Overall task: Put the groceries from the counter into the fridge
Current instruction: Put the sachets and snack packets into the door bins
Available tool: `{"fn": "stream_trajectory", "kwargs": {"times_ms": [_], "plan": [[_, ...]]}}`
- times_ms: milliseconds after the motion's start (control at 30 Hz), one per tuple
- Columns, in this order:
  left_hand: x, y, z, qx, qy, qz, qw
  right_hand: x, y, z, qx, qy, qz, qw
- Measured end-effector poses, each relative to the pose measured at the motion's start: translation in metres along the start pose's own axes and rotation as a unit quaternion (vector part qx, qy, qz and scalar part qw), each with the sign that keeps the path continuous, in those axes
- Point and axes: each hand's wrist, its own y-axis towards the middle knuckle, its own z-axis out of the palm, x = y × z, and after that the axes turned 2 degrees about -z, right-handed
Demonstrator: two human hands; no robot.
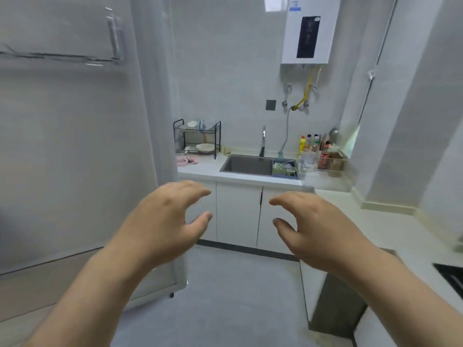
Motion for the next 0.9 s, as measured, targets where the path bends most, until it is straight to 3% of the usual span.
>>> {"fn": "stream_trajectory", "kwargs": {"times_ms": [433,900], "plan": [[-0.133,0.072,0.109,0.1,-0.045,0.136,0.985,-0.139,-0.124,-0.049,-0.009,-0.057,0.215,0.975],[-0.297,0.145,0.22,0.18,-0.14,0.301,0.926,-0.248,-0.233,-0.067,-0.042,-0.081,0.444,0.891]]}}
